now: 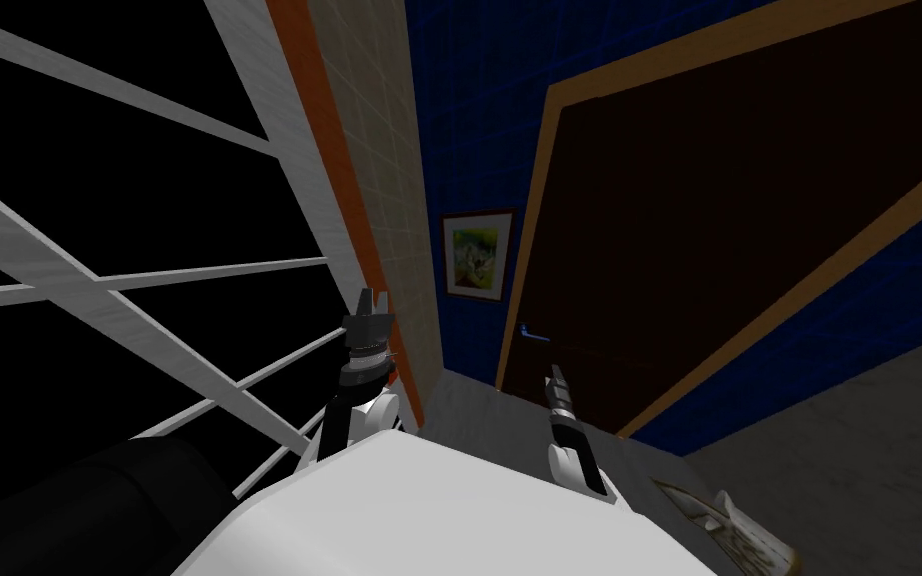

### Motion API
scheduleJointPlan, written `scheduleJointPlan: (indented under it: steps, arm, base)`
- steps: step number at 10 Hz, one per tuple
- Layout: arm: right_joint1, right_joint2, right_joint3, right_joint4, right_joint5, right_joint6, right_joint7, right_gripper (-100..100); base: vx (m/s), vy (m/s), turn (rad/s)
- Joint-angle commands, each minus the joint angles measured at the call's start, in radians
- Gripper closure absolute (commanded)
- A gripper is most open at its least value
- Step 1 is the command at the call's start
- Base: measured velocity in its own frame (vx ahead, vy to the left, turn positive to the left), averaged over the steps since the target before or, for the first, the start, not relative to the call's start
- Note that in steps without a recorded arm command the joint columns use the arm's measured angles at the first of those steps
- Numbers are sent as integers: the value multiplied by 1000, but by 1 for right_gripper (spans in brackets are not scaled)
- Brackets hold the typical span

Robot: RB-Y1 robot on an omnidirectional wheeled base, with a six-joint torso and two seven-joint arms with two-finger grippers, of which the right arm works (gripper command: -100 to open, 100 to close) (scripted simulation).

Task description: Pull the door open

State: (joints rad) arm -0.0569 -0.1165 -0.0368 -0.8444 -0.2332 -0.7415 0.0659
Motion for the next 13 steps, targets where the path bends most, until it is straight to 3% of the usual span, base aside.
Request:
scheduleJointPlan:
  steps: [1,10,11,12,13]
  arm:
    - [-12,1,0,37,-7,-11,3,-100]
    - [-73,1,0,199,-37,-57,10,-100]
    - [-72,0,0,192,-35,-54,9,-100]
    - [-72,-20,-17,211,-51,-65,0,-100]
    - [-72,-20,-17,211,-51,-65,0,-100]
  base:
    - [126,-3,71]
    - [90,-9,58]
    - [40,-11,13]
    - [133,-9,169]
    - [156,-20,91]
